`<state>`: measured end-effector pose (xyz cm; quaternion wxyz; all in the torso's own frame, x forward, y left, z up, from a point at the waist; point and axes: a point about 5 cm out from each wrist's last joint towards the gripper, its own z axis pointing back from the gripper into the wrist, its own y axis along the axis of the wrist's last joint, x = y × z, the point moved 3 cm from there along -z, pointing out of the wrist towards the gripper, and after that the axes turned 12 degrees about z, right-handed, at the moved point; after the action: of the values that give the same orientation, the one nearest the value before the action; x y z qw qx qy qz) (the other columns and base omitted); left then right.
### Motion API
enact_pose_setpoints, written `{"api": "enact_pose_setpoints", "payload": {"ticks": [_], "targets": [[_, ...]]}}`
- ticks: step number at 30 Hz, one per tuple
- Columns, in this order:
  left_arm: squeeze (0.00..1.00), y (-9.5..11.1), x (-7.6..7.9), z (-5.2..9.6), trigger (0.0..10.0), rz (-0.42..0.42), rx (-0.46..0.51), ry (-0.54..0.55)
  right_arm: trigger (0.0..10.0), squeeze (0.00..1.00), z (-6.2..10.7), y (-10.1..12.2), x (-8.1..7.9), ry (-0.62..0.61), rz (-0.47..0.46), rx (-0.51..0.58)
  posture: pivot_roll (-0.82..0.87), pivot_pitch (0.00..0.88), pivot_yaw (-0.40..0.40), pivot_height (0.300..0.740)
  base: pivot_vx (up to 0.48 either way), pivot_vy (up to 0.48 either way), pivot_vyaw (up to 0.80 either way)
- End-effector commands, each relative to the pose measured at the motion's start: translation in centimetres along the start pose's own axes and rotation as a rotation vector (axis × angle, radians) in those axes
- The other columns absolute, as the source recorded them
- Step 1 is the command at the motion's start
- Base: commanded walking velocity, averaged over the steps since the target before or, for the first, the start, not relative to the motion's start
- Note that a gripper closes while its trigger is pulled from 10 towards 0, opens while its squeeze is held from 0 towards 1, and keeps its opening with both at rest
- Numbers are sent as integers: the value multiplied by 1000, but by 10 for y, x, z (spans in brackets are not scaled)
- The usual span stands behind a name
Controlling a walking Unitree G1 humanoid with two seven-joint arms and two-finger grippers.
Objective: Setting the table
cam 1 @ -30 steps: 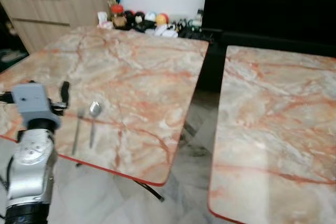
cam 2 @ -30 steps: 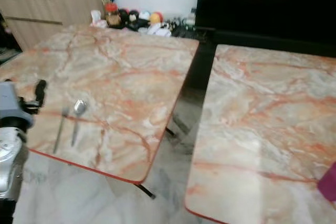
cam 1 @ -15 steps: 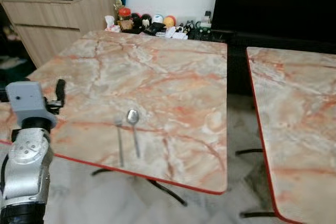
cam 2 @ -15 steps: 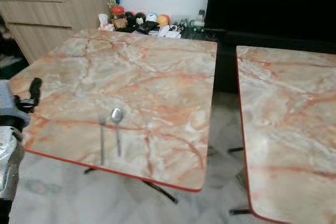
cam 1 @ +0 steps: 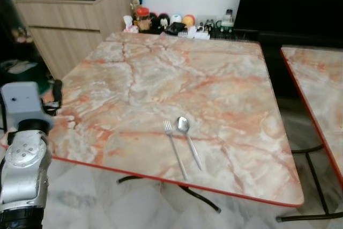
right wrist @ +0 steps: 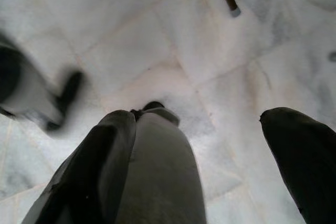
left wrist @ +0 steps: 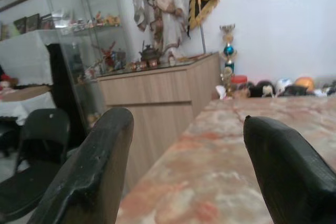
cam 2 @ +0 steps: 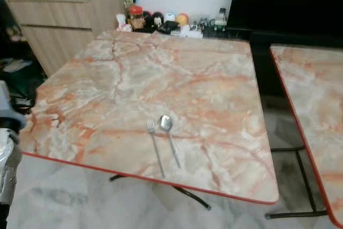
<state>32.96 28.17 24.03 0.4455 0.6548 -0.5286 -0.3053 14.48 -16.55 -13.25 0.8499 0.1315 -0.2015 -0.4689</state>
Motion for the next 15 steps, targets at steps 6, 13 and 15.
{"api": "enact_pose_setpoints", "payload": {"ticks": [6,13,15], "targets": [[0,2,-9,1,10000,-46,10,12,10000,0,4,-22,-12,37,-4,-80,63,63,6,740,0,0,0],[0,2,4,1,10000,-39,13,-58,10000,0,4,-22,-14,37,-8,-77,62,61,7,740,0,0,0],[0,0,7,1,10000,-46,-3,-84,10000,0,4,-23,-15,38,-7,-79,62,61,7,740,0,0,0]]}}
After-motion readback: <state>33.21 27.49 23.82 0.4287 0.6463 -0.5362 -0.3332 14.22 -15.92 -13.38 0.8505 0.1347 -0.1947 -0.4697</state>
